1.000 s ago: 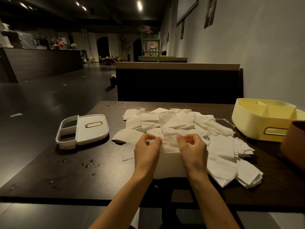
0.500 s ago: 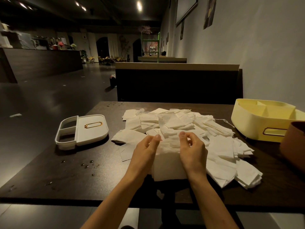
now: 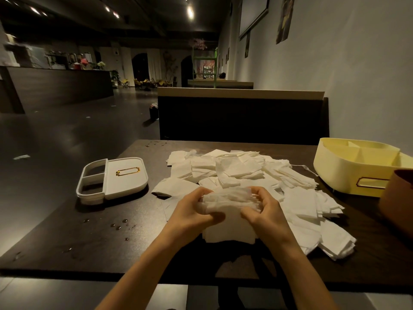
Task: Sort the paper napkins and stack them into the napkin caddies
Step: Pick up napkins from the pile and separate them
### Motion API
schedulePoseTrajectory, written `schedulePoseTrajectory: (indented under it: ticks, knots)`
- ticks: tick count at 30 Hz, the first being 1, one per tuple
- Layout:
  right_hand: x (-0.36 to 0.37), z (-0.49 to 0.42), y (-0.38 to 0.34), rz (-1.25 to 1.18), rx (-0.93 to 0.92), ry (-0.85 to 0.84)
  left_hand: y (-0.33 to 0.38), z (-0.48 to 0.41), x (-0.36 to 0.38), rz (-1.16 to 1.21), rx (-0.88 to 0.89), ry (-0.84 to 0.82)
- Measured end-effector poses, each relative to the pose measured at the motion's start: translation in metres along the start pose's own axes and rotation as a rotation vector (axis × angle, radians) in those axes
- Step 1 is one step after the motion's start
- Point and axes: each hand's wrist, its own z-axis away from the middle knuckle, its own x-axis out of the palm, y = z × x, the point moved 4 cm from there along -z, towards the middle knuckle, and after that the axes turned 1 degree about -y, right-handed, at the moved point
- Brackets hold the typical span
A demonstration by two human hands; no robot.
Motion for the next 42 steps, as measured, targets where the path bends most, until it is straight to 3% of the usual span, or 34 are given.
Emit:
schedulePoseTrajectory:
  ticks: [7,12,18,26,30,34,38,42]
  knots:
    - [0.003,0.006,0.004,-0.146,-0.002,0.102,-0.002,0.004,0.009,0.162,-0.027,-0.004]
    - [0.006,0.008,-0.002,-0.152,-0.052,0.108,-0.003,0.000,0.012,0.137,-0.146,0.194]
    - [0.002,0.009,-0.003,-0.108,-0.081,0.155,-0.001,0.001,0.014,0.011,-0.026,-0.043]
    - [0.003,0.011,0.002,-0.135,-0.030,0.070,0.001,-0.001,0.007,-0.023,0.038,-0.042]
    - [0.007,0.003,0.001,-0.241,0.075,0.183,-0.001,-0.005,0.015,0.091,-0.109,0.140]
    - [0.008,-0.003,-0.003,-0.087,0.071,0.403,-0.007,-0.011,0.017,0.090,-0.149,0.416]
    - [0.006,-0.002,-0.006,0.076,0.007,0.451,-0.013,-0.015,0.014,0.117,-0.212,0.434]
    - [0.005,-0.007,-0.006,0.086,0.007,0.445,-0.011,-0.017,0.016,0.107,-0.184,0.389]
